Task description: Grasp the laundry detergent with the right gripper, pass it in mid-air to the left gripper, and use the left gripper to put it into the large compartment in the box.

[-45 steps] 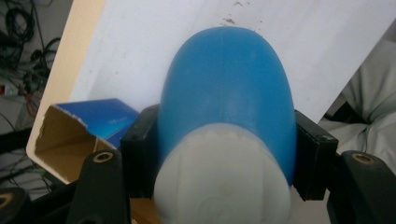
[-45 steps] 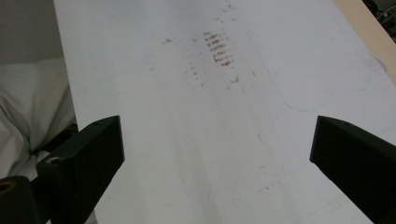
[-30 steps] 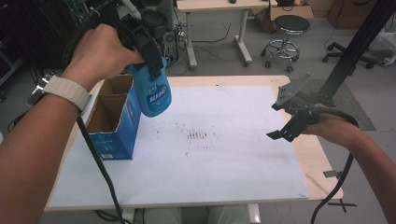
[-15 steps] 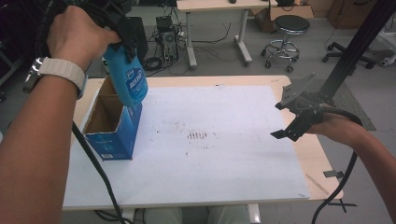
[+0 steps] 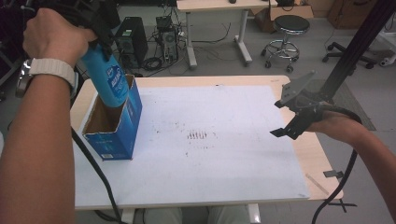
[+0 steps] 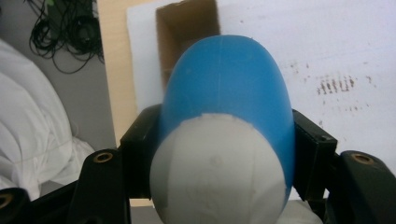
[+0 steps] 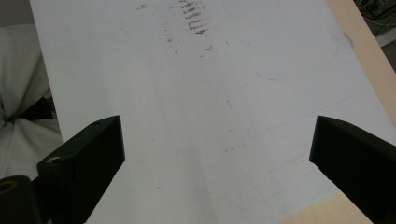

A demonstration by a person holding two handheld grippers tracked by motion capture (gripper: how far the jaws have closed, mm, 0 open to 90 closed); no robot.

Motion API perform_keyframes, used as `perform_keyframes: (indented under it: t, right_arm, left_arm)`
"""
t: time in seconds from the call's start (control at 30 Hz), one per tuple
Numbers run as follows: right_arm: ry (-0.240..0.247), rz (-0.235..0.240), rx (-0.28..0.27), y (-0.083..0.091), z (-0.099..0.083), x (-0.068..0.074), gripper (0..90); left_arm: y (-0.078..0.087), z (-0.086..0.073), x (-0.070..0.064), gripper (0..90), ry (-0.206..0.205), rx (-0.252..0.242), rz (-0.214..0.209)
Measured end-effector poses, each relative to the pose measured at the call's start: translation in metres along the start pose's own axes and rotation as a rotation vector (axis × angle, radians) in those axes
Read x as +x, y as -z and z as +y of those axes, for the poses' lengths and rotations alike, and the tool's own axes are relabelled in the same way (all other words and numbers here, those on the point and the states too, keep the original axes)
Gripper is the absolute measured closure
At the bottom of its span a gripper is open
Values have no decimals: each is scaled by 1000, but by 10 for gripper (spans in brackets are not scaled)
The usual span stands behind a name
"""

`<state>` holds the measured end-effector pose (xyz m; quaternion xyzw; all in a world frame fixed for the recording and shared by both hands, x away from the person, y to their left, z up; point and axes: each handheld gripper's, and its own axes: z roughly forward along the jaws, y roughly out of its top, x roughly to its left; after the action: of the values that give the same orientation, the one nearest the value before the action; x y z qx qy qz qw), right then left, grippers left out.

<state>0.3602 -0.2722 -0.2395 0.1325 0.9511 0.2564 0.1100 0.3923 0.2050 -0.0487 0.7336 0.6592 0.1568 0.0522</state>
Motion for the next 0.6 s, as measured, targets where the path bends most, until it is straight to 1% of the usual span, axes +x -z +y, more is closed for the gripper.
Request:
perform_keyframes:
  t: [0.2, 0.37, 0.57, 0.6]
  right_arm:
    - [-12, -8, -6, 0, 0, -1, 29]
    - [-9, -6, -1, -2, 1, -1, 29]
    - [-12, -7, 1, -2, 0, -1, 29]
    - [-15, -7, 0, -1, 0, -1, 29]
  left_arm:
    - [-8, -6, 15, 387, 37, -13, 18]
    - [-20, -10, 21, 387, 54, -7, 33]
    - [-38, -14, 27, 388, 71, -2, 32]
    - [-41, -14, 27, 388, 67, -6, 35]
